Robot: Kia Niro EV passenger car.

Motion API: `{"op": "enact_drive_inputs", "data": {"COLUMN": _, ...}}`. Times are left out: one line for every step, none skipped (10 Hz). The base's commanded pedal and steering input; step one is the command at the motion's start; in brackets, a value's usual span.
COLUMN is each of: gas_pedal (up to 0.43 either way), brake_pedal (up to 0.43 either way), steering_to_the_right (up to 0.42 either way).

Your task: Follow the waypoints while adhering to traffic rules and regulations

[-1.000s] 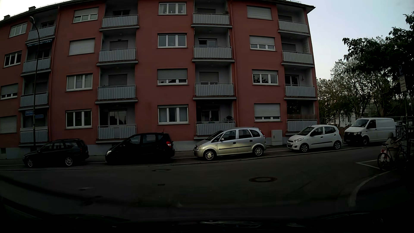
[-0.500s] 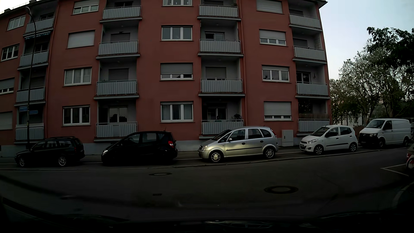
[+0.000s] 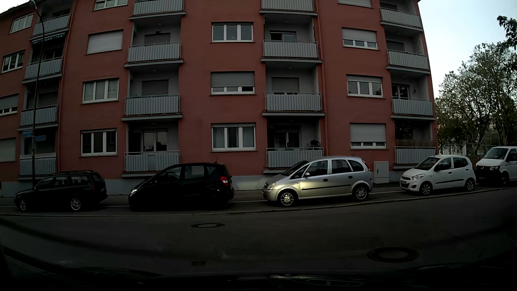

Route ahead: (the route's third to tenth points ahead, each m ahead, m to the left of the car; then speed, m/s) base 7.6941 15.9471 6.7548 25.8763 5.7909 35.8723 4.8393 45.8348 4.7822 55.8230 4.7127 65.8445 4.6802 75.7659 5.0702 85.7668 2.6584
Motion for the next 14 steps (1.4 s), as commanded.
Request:
{"op": "enact_drive_inputs", "data": {"gas_pedal": 0.0, "brake_pedal": 0.0, "steering_to_the_right": -0.233}}
{"op": "enact_drive_inputs", "data": {"gas_pedal": 0.008, "brake_pedal": 0.0, "steering_to_the_right": -0.257}}
{"op": "enact_drive_inputs", "data": {"gas_pedal": 0.008, "brake_pedal": 0.0, "steering_to_the_right": -0.281}}
{"op": "enact_drive_inputs", "data": {"gas_pedal": 0.02, "brake_pedal": 0.0, "steering_to_the_right": -0.3}}
{"op": "enact_drive_inputs", "data": {"gas_pedal": 0.02, "brake_pedal": 0.0, "steering_to_the_right": -0.319}}
{"op": "enact_drive_inputs", "data": {"gas_pedal": 0.02, "brake_pedal": 0.0, "steering_to_the_right": -0.334}}
{"op": "enact_drive_inputs", "data": {"gas_pedal": 0.02, "brake_pedal": 0.0, "steering_to_the_right": -0.349}}
{"op": "enact_drive_inputs", "data": {"gas_pedal": 0.02, "brake_pedal": 0.0, "steering_to_the_right": -0.366}}
{"op": "enact_drive_inputs", "data": {"gas_pedal": 0.028, "brake_pedal": 0.0, "steering_to_the_right": -0.386}}
{"op": "enact_drive_inputs", "data": {"gas_pedal": 0.028, "brake_pedal": 0.0, "steering_to_the_right": -0.405}}
{"op": "enact_drive_inputs", "data": {"gas_pedal": 0.028, "brake_pedal": 0.0, "steering_to_the_right": -0.427}}
{"op": "enact_drive_inputs", "data": {"gas_pedal": 0.028, "brake_pedal": 0.0, "steering_to_the_right": -0.454}}
{"op": "enact_drive_inputs", "data": {"gas_pedal": 0.028, "brake_pedal": 0.0, "steering_to_the_right": -0.475}}
{"op": "enact_drive_inputs", "data": {"gas_pedal": 0.039, "brake_pedal": 0.0, "steering_to_the_right": -0.497}}
